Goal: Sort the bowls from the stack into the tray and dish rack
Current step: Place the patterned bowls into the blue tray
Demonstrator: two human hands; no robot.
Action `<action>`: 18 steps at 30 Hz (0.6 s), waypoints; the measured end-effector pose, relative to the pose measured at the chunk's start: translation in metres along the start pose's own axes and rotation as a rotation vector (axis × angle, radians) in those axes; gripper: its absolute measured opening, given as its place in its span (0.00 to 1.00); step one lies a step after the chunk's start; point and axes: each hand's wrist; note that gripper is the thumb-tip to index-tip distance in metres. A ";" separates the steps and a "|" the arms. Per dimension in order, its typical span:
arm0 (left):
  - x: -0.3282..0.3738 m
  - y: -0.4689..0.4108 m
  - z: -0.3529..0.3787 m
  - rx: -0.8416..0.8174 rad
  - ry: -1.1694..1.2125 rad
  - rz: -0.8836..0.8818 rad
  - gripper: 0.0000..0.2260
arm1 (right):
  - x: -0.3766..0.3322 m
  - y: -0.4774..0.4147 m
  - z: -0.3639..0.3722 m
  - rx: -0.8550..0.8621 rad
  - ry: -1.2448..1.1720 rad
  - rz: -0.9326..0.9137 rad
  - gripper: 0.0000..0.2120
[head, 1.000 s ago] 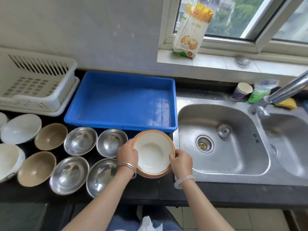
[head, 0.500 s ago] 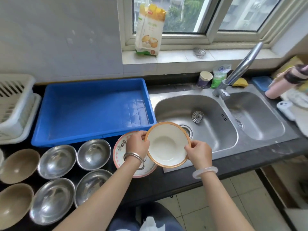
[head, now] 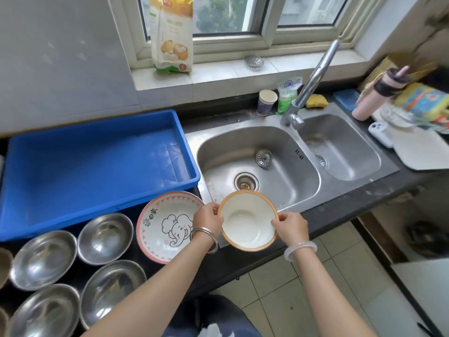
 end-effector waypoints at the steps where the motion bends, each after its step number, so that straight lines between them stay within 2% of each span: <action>1: 0.000 -0.001 0.002 -0.003 0.001 -0.006 0.11 | 0.002 -0.002 0.001 -0.006 -0.012 0.009 0.08; 12: -0.004 -0.004 0.005 -0.024 0.042 0.000 0.12 | 0.014 -0.009 0.004 -0.052 -0.100 0.013 0.03; 18: -0.014 0.005 -0.002 -0.023 0.117 0.003 0.15 | 0.011 -0.004 0.004 -0.062 -0.030 -0.049 0.14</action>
Point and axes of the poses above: each hand's wrist, its own y-axis away from the middle knuckle, its own z-axis out of the palm, x = y × z, and after that the axes turned 11 degrees about -y, right-handed
